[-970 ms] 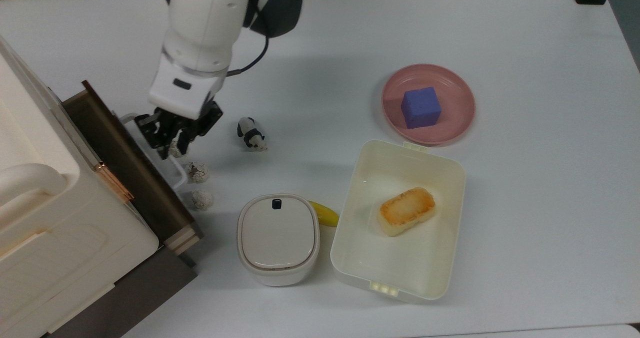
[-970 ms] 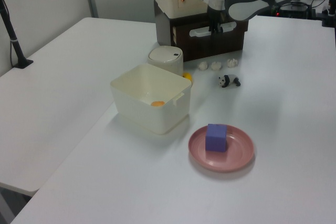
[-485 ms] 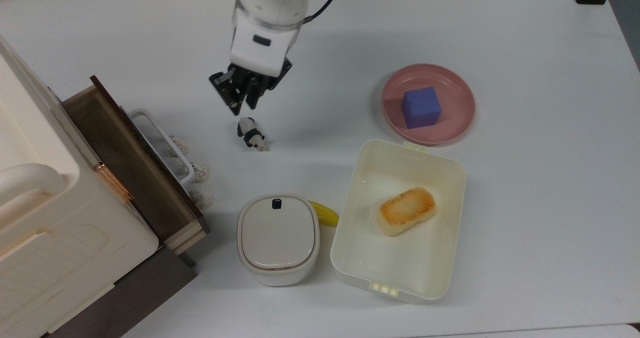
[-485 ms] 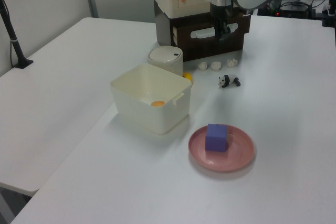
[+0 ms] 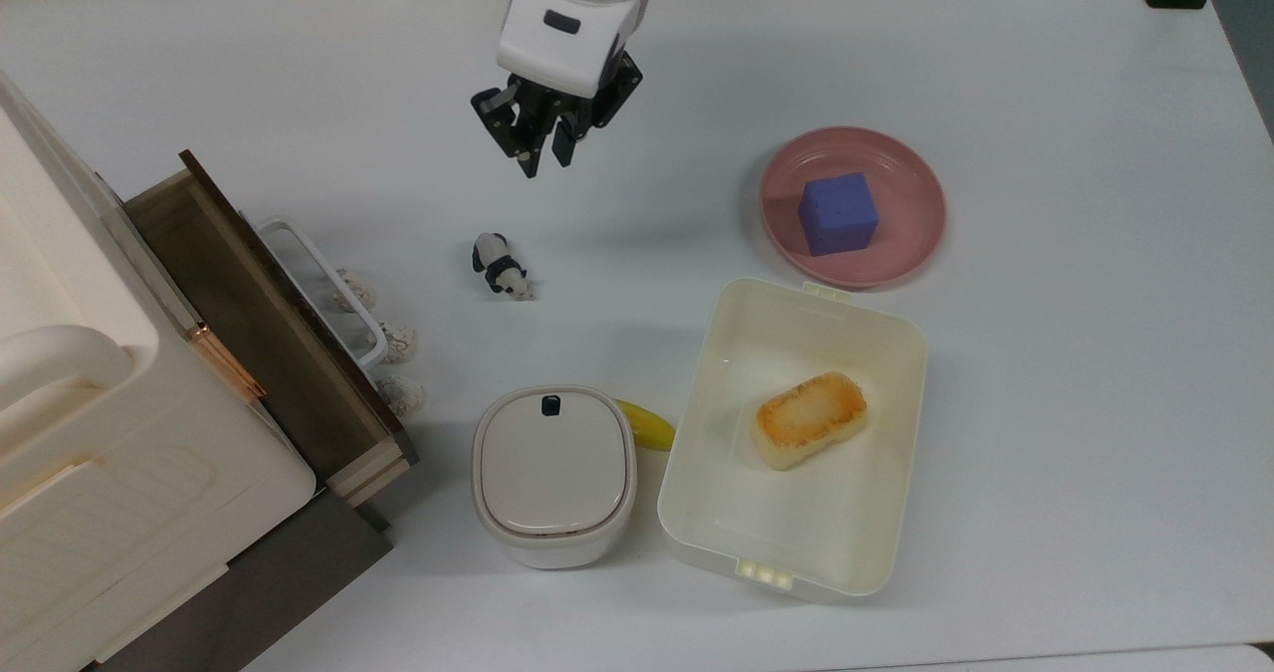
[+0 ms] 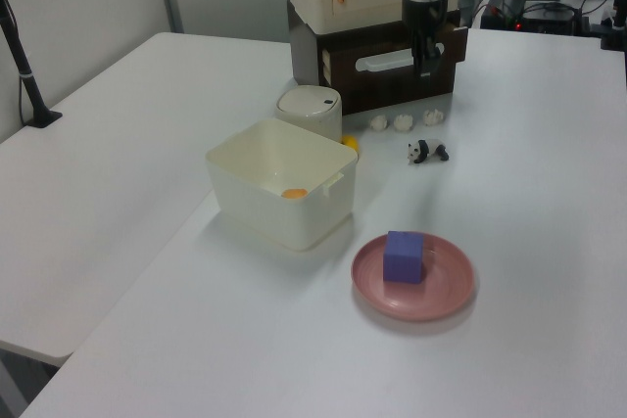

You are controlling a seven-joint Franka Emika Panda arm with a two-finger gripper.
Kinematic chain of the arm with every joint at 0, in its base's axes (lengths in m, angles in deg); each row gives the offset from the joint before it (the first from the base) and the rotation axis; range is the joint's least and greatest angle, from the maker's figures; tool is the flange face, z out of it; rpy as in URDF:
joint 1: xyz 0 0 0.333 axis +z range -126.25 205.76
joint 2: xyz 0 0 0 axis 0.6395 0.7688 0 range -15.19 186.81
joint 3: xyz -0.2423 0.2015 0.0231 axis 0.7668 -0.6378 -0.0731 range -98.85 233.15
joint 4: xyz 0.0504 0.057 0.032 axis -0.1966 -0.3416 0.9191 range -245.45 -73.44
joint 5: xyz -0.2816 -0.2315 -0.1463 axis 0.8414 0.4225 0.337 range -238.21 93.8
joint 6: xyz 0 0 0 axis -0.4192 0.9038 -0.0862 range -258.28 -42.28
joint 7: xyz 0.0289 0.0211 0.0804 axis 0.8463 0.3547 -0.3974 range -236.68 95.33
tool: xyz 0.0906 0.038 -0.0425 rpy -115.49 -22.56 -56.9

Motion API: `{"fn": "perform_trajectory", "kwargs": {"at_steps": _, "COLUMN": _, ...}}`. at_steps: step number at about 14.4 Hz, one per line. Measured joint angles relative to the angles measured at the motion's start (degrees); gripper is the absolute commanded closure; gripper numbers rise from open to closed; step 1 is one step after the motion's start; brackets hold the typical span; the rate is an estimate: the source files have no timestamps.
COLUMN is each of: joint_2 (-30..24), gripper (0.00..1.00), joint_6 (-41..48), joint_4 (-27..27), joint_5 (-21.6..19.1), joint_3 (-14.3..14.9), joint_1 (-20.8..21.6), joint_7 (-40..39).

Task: Slide open the drawer

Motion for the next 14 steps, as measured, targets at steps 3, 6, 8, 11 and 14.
{"fn": "perform_trajectory", "kwargs": {"at_steps": 3, "joint_2": -0.2, "gripper": 0.66, "joint_6": -1.5, "joint_4": 0.0, "joint_5": 2.1, "joint_3": 0.0, "joint_1": -2.3, "joint_7": -0.1}}
{"fn": "perform_trajectory", "kwargs": {"at_steps": 6, "joint_2": 0.8, "gripper": 0.65, "joint_6": -7.5, "joint_4": -0.8, "joint_5": 5.4, "joint_3": 0.1, "joint_1": -5.6, "joint_7": -0.2}}
{"fn": "perform_trajectory", "kwargs": {"at_steps": 8, "joint_2": 2.9, "gripper": 0.65, "joint_6": -13.2, "joint_4": -1.2, "joint_5": 7.5, "joint_3": 0.2, "joint_1": -7.9, "joint_7": -0.3}}
{"fn": "perform_trajectory", "kwargs": {"at_steps": 11, "joint_2": 7.6, "gripper": 0.65, "joint_6": -22.2, "joint_4": -1.3, "joint_5": 8.4, "joint_3": 2.6, "joint_1": -9.5, "joint_7": -0.3}}
{"fn": "perform_trajectory", "kwargs": {"at_steps": 14, "joint_2": 9.5, "gripper": 0.65, "joint_6": -25.3, "joint_4": -1.3, "joint_5": 8.4, "joint_3": 3.5, "joint_1": -9.7, "joint_7": -0.3}}
